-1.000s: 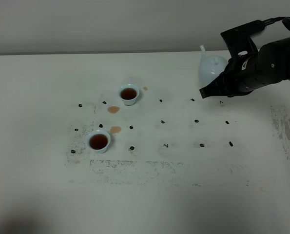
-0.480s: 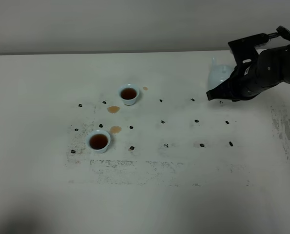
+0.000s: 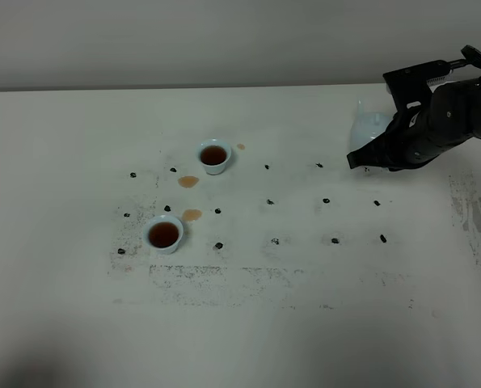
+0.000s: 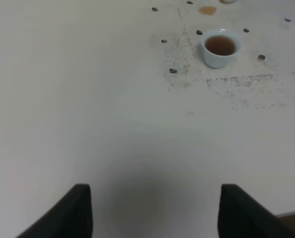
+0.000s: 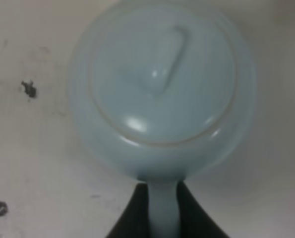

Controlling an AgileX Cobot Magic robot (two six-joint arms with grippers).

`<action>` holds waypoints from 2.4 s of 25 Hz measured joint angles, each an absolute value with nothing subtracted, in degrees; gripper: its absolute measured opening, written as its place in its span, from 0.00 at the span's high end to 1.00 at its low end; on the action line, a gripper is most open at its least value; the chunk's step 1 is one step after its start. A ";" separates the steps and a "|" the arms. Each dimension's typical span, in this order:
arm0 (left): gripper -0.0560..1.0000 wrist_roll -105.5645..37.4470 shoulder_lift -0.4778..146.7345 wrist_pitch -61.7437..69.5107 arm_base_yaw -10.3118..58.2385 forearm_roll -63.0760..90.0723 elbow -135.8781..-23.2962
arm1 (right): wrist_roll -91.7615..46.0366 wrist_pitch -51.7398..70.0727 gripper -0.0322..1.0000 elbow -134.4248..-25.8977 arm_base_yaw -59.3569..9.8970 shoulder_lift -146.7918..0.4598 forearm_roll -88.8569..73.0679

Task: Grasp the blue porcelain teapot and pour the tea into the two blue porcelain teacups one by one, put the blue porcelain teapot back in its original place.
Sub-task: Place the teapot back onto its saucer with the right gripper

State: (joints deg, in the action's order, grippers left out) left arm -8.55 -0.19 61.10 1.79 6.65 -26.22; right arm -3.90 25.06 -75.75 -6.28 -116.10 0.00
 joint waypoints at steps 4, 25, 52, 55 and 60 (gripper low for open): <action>0.41 -8.55 -0.19 61.10 1.79 6.65 -26.22 | -3.77 26.65 0.90 -75.75 -6.28 -116.10 0.00; 0.41 -8.55 -0.19 61.10 1.79 6.65 -26.22 | -3.46 27.72 0.90 -75.86 -6.28 -117.68 0.00; 0.41 -8.55 -0.19 61.10 1.79 6.65 -26.22 | -2.63 32.32 0.77 -75.91 -6.28 -118.48 0.00; 0.41 -8.55 -0.19 61.10 1.79 6.65 -26.22 | -2.63 32.32 0.74 -75.91 -6.28 -118.48 0.00; 0.41 -8.55 -0.19 61.10 1.79 6.65 -26.22 | -2.63 33.10 0.72 -75.91 -6.60 -118.48 0.00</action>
